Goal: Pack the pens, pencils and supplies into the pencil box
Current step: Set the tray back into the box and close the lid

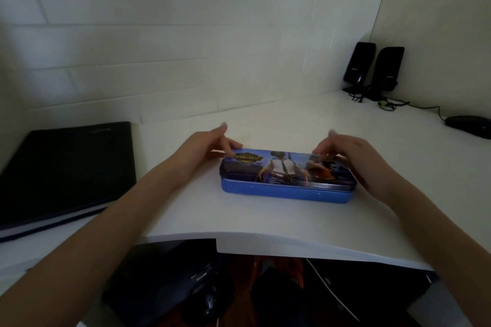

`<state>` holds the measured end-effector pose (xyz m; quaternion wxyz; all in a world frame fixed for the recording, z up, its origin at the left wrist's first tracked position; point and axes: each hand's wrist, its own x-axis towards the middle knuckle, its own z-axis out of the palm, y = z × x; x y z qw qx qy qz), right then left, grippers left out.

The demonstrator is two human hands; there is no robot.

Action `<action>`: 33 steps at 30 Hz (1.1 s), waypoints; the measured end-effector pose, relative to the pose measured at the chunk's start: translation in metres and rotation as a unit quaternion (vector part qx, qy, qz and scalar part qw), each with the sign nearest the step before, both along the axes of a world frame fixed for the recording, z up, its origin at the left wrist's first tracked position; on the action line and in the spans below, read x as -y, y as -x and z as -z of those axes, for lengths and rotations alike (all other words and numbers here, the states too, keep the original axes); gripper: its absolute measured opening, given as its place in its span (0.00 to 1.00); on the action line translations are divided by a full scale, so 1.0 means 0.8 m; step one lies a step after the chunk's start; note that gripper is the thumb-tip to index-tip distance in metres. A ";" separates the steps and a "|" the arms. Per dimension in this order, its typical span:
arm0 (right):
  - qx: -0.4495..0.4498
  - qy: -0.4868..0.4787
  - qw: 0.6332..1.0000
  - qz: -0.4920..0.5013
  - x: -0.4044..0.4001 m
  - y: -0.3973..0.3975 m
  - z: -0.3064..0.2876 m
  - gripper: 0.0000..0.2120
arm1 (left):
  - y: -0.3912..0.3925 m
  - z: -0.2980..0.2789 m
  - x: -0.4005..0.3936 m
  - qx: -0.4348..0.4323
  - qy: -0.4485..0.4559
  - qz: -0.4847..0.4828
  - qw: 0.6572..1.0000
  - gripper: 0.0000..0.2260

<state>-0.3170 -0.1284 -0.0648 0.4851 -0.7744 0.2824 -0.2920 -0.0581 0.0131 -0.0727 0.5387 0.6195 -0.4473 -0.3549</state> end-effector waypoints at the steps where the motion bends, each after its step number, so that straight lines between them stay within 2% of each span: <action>1: -0.011 0.022 1.000 0.000 -0.005 -0.001 0.001 0.19 | 0.006 0.002 0.000 0.041 -0.007 -0.003 0.999 0.19; 3: -0.033 0.069 0.997 -0.011 -0.013 -0.005 0.003 0.14 | 0.017 0.007 0.002 0.150 -0.041 0.011 0.988 0.14; 5: -0.061 0.108 0.992 -0.021 -0.014 -0.010 0.006 0.11 | 0.021 0.011 0.007 0.270 -0.061 0.013 0.961 0.19; 7: -0.078 0.143 0.987 -0.015 -0.010 -0.012 0.012 0.10 | 0.021 0.015 0.008 0.359 -0.056 0.020 0.931 0.17; 12: -0.174 0.233 0.957 -0.010 0.002 -0.013 0.021 0.18 | 0.025 0.014 -0.004 0.362 -0.039 0.057 0.930 0.18; 15: -0.205 0.232 0.951 -0.015 0.002 -0.014 0.017 0.18 | 0.027 0.007 -0.006 0.394 -0.045 0.065 0.916 0.18; 18: -0.224 0.242 0.944 -0.002 -0.011 -0.009 0.010 0.15 | 0.036 0.004 -0.013 0.381 -0.031 0.064 0.922 0.18; 21: -0.284 0.310 0.907 0.035 -0.032 0.000 0.007 0.21 | 0.044 0.003 -0.022 0.381 -0.026 0.039 0.923 0.18; 24: -0.346 0.348 0.871 0.021 -0.064 0.006 0.014 0.24 | 0.043 0.010 -0.033 0.392 -0.009 0.010 0.920 0.20; 25: -0.357 0.358 0.863 0.013 -0.075 0.008 0.018 0.25 | 0.047 0.012 -0.039 0.436 -0.002 0.014 0.900 0.21; 28: -0.365 0.406 0.838 0.007 -0.099 0.011 0.025 0.34 | 0.072 0.018 -0.053 0.601 0.000 0.058 0.797 0.27; 29: -0.360 0.406 0.840 0.012 -0.101 0.011 0.024 0.33 | 0.083 0.018 -0.057 0.631 -0.004 0.068 0.773 0.30; 31: -0.357 0.385 0.851 0.019 -0.099 0.007 0.021 0.25 | 0.094 0.019 -0.060 0.644 -0.027 0.059 0.762 0.36; 33: -0.363 0.378 0.851 0.020 -0.099 0.001 0.022 0.22 | 0.098 0.022 -0.058 0.649 -0.051 0.029 0.759 0.38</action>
